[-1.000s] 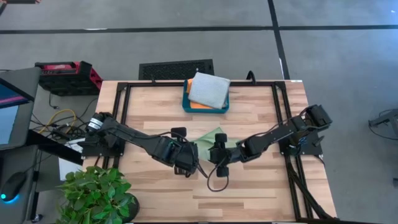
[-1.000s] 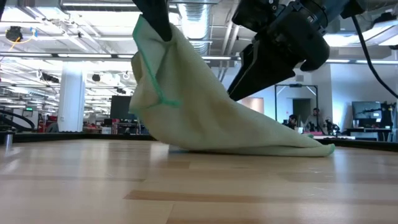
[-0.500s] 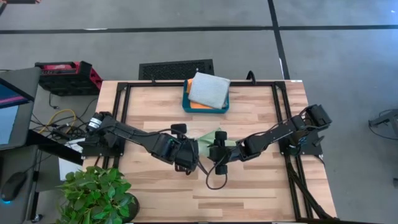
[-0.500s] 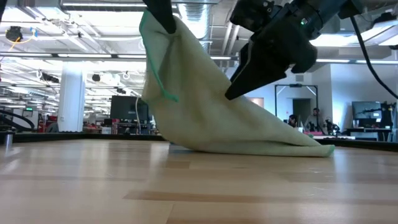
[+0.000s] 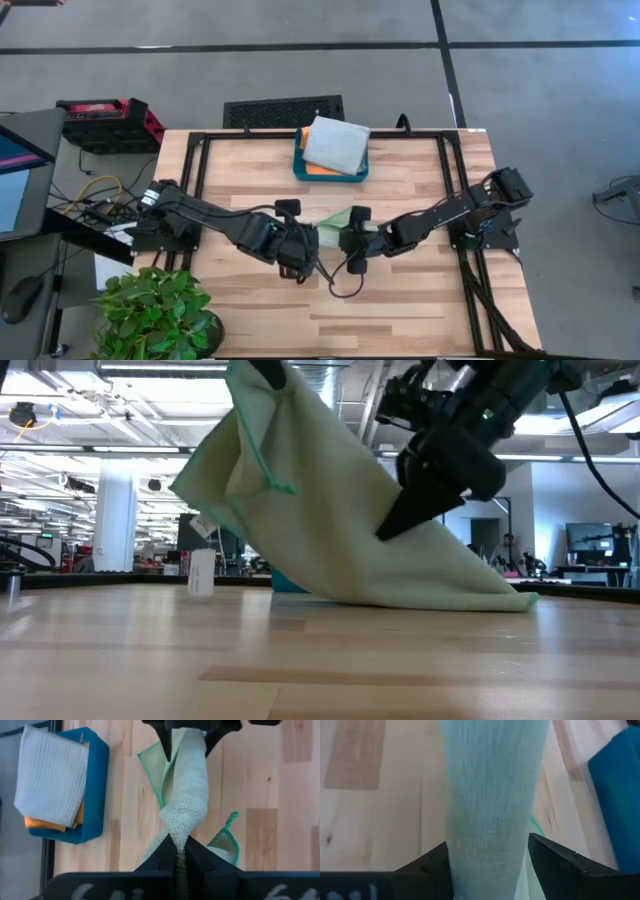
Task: Fold microfiber towels
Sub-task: Fold the green towel
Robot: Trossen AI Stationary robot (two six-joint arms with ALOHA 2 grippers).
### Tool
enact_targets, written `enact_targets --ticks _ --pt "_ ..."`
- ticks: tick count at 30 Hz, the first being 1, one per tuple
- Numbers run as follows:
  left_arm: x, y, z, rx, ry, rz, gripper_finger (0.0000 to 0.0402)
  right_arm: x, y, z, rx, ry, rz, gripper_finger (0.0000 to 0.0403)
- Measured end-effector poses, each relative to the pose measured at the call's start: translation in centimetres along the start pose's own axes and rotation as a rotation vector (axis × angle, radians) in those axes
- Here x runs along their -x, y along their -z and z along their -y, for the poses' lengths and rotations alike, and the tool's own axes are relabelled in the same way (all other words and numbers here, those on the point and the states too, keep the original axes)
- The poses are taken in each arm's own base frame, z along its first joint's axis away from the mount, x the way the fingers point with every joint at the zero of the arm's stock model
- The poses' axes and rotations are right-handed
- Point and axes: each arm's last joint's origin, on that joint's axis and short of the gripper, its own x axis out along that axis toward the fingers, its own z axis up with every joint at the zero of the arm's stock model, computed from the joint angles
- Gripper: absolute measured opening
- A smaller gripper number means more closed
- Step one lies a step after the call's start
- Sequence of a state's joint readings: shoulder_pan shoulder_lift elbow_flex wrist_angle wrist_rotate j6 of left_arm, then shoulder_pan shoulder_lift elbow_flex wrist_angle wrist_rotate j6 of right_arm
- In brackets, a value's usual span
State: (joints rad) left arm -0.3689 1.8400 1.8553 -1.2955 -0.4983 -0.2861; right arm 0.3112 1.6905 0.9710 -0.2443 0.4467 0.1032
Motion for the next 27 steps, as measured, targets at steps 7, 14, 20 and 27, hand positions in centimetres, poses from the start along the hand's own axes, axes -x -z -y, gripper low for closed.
enact_targets --ticks 7,14,20,27 --pt "1.7 0.1 -0.7 -0.013 -0.010 -0.024 0.0000 0.1 0.8 0.0 0.007 0.006 -0.073 0.0249" --pt "1.9 0.3 -0.9 -0.001 -0.018 -0.039 0.0000 0.3 1.0 -0.4 0.018 0.001 -0.086 0.0209" --pt "1.9 0.3 -0.9 0.004 -0.019 -0.040 0.0000 0.4 1.4 -0.4 0.063 0.003 -0.120 0.0054" --pt "1.6 1.1 -1.0 0.044 -0.057 -0.134 0.0000 2.7 1.5 0.6 0.131 0.074 -0.145 0.0014"
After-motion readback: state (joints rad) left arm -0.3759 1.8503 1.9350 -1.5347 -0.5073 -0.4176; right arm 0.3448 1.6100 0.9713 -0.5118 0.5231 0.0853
